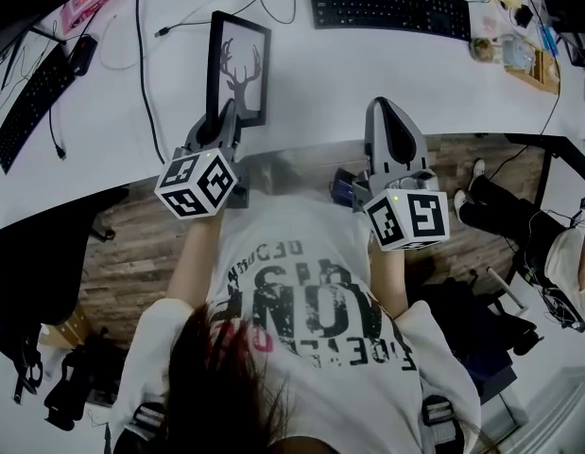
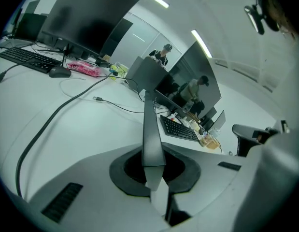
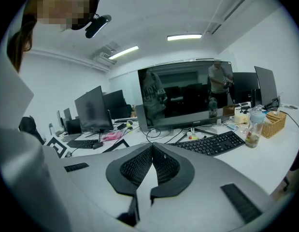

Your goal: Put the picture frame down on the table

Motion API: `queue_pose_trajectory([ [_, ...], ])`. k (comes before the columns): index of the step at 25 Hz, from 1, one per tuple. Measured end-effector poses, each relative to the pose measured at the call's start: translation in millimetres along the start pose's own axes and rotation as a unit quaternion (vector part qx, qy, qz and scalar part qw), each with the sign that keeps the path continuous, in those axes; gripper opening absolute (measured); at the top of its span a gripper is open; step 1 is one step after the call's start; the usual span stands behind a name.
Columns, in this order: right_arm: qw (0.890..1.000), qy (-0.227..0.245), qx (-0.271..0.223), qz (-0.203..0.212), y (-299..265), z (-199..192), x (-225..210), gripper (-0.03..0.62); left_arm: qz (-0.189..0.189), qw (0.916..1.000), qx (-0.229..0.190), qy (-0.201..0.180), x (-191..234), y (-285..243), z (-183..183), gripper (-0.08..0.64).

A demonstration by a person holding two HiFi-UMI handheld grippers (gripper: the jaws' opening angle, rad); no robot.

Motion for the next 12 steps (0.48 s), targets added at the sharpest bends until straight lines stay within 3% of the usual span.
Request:
queue_pose_trajectory([
  [4, 1.0, -0.001, 0.002, 0.001, 0.1, -2.0, -0.3, 0.002, 0.004, 0.9996, 0.02, -0.019, -0.8, -3.1, -5.3, 0.017],
  [12, 1.0, -0.009, 0.0, 0.002, -1.5, -1.7, -2.9, 0.002, 0.011, 0.9994, 0.033, 0.004, 4.4, -9.0, -10.4, 0.026],
])
Point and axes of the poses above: the fingertips, and each gripper's own axes: y backward along the fingers, x to its left, z out of its top, the point moved 9 cm from there along y, backward along the fingers, and after that the axes turned 15 degrees about -y, right-handed, at the moved point
